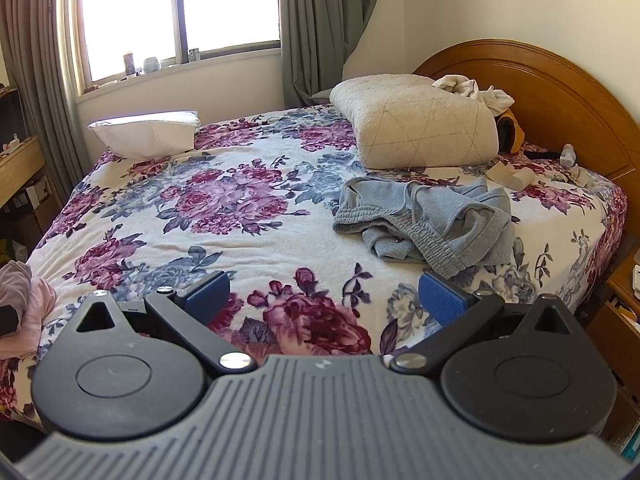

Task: Fold clothes

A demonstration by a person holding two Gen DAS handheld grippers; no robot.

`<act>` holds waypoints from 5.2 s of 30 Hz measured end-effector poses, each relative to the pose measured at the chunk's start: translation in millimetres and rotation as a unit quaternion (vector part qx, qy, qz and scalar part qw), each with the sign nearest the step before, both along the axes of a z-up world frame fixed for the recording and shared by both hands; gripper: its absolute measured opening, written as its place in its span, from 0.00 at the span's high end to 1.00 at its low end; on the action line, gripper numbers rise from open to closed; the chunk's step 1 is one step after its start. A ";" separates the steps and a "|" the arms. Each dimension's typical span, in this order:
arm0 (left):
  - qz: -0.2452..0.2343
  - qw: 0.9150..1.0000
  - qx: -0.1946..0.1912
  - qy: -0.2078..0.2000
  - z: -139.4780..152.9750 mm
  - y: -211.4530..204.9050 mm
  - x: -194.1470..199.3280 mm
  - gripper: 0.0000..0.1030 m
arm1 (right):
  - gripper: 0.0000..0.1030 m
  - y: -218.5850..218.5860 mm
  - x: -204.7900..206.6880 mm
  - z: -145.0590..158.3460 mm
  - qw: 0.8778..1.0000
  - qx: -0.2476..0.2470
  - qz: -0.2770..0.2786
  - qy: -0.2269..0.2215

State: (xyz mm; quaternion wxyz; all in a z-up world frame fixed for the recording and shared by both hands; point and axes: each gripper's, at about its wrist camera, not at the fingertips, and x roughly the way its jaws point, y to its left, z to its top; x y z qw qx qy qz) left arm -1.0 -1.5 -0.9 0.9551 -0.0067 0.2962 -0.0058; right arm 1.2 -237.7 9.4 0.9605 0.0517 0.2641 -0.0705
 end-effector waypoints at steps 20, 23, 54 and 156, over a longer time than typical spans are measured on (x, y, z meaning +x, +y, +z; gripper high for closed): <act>-0.043 0.999 0.001 -0.001 5.2 -10.4 -4.1 0.00 | 0.00 8.7 2.0 -0.6 1.000 0.017 0.016 -0.006; -0.046 0.999 0.003 -0.002 5.2 -10.1 -4.9 0.00 | 0.00 9.3 2.2 -0.8 1.000 0.019 0.019 -0.004; -0.058 0.998 0.014 0.004 0.8 -13.4 -5.9 0.00 | 0.00 4.8 5.2 -5.2 0.999 0.031 0.029 -0.001; -0.021 0.979 -0.093 0.182 -96.5 33.9 103.6 0.00 | 0.85 -119.8 185.0 -178.5 0.905 0.414 0.047 -0.086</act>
